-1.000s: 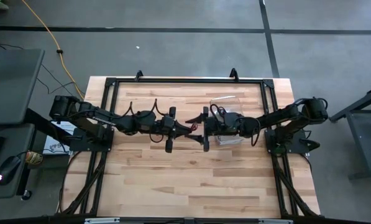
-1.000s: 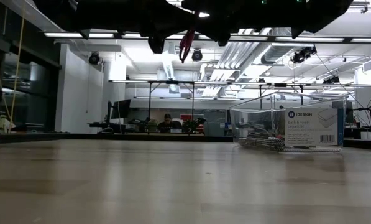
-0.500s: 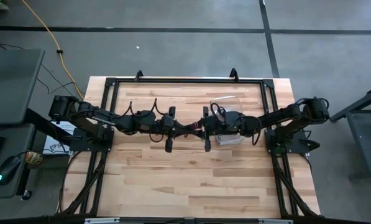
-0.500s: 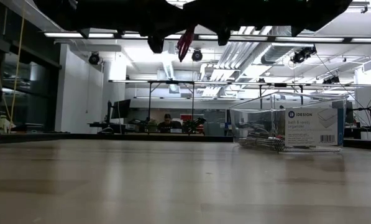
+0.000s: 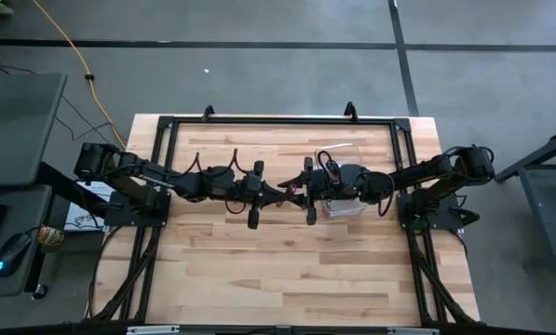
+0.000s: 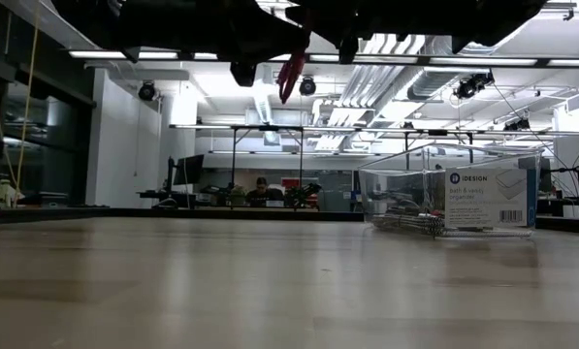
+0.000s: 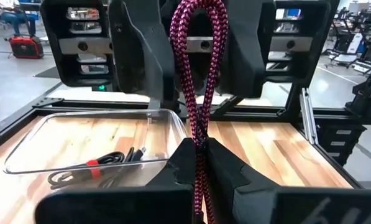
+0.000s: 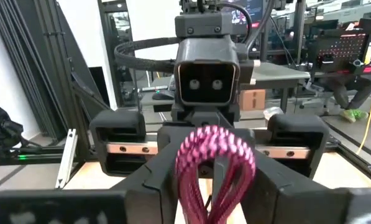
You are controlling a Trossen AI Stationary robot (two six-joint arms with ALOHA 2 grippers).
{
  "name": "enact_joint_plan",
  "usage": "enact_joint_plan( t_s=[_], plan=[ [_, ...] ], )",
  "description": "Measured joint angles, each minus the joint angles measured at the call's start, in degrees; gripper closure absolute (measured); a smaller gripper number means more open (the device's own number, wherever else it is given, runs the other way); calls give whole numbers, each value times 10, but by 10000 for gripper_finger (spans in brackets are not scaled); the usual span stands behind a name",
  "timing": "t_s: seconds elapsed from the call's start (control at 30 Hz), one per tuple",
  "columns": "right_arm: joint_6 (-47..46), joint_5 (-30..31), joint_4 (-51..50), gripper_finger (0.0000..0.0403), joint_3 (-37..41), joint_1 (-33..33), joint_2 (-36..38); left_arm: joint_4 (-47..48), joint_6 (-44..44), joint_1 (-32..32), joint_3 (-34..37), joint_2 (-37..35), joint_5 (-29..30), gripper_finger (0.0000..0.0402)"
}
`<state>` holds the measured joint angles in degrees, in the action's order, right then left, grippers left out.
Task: Pick and place USB-C Cables
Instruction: Put the pink cable charger into the transparent bin
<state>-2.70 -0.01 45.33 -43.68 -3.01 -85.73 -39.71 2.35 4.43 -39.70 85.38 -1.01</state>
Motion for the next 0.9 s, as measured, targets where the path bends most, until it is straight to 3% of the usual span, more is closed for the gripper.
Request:
enact_joint_plan(
  t_s=[0.13, 0.33, 0.53, 0.9],
  plan=[
    [1, 0, -2, 308, 0, 0, 0, -2, 0, 0, 0, 0, 2, 401],
    [2, 0, -2, 393, 0, 1, 0, -6, 0, 0, 0, 0, 3, 401],
    [1, 0, -2, 394, 0, 4, 0, -7, -4, 0, 0, 0, 3, 378],
    [8, 0, -16, 399, 1, 4, 2, 21, -5, 0, 0, -17, 6, 253]
  ],
)
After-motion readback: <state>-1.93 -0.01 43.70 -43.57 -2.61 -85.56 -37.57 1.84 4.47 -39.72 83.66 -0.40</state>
